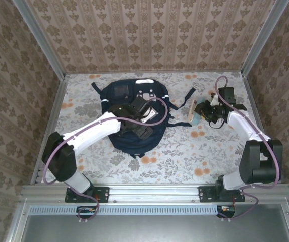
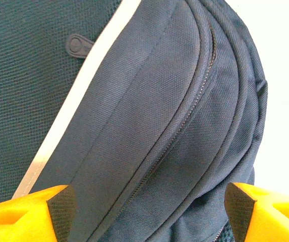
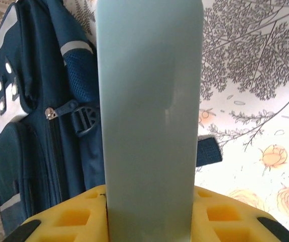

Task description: Pack the student bag

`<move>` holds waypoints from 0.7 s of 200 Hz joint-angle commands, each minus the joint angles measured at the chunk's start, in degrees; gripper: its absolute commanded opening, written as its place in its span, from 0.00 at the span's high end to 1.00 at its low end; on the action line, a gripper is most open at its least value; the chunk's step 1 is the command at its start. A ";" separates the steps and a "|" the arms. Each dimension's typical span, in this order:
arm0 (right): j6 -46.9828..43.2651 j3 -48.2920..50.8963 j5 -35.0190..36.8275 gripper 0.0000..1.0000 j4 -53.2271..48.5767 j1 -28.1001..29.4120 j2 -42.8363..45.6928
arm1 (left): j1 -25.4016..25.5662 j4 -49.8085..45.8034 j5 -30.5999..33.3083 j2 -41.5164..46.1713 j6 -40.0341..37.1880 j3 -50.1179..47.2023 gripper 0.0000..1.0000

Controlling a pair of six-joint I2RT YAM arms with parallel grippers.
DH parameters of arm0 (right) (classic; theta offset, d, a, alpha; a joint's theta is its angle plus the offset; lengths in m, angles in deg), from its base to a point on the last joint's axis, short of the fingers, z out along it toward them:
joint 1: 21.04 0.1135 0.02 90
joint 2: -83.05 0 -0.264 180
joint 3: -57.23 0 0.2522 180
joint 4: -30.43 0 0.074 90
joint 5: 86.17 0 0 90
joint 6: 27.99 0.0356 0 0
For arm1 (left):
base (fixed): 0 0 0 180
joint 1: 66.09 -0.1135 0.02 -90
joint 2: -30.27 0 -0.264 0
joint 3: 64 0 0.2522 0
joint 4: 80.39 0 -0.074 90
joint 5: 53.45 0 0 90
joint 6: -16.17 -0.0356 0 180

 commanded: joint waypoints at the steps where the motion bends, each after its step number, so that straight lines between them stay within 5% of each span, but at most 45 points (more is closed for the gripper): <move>1: 1.54 1.50 -3.38 0.69 2.92 0.08 2.84 | -0.52 -2.37 -0.89 -1.98 -4.41 2.81 0.19; 81: 2.72 2.42 -4.17 0.69 3.32 0.17 5.09 | -6.59 -6.73 2.17 -8.13 -5.46 10.38 0.27; 140: 3.41 2.41 -3.93 0.69 3.04 1.07 6.14 | -8.17 -11.94 -3.38 -9.76 -11.34 15.05 0.35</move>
